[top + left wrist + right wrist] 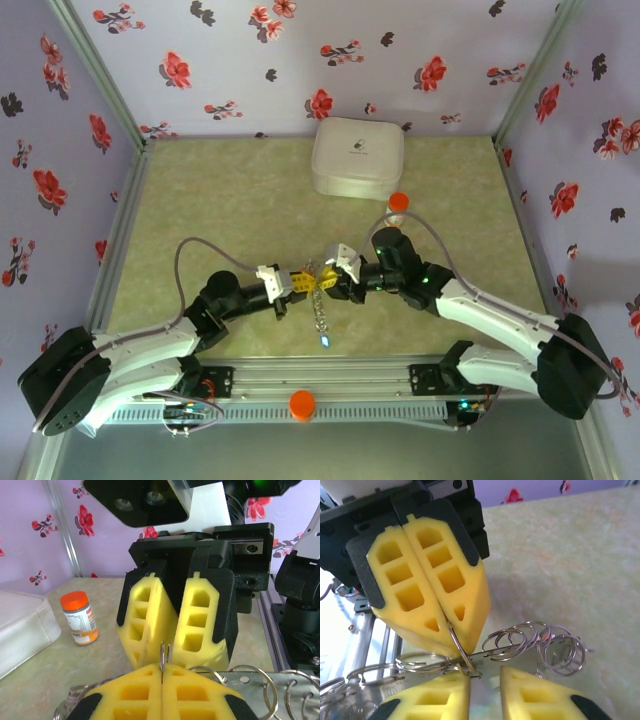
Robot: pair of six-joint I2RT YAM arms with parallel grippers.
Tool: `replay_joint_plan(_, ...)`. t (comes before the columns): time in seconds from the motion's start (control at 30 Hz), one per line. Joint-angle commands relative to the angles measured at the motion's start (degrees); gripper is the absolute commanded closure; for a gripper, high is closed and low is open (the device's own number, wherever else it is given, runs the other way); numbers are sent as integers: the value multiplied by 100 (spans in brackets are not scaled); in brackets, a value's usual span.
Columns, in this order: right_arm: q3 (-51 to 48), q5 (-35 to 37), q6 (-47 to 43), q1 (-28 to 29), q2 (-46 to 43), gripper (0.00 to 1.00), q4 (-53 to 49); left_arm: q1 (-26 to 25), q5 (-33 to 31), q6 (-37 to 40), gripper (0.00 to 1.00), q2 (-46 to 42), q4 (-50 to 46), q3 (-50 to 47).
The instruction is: Put the keys on the keyring
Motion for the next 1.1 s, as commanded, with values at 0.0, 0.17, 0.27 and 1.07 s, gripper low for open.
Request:
replay_joint_plan(0.0,-272,71,-36,-9,-482,71,528,18,142,-67,100,9,623,51)
replay_joint_plan(0.17,-395,-112,-60,-12,-660,67,608,18,166,-58,100,100,640,53)
replay_joint_plan(0.27,-421,-55,27,-12,-630,68,819,18,241,-75,100,146,664,81)
replay_joint_plan(1.07,933,-115,-974,63,-190,100,-1531,18,-57,379,63,-207,-1354,597)
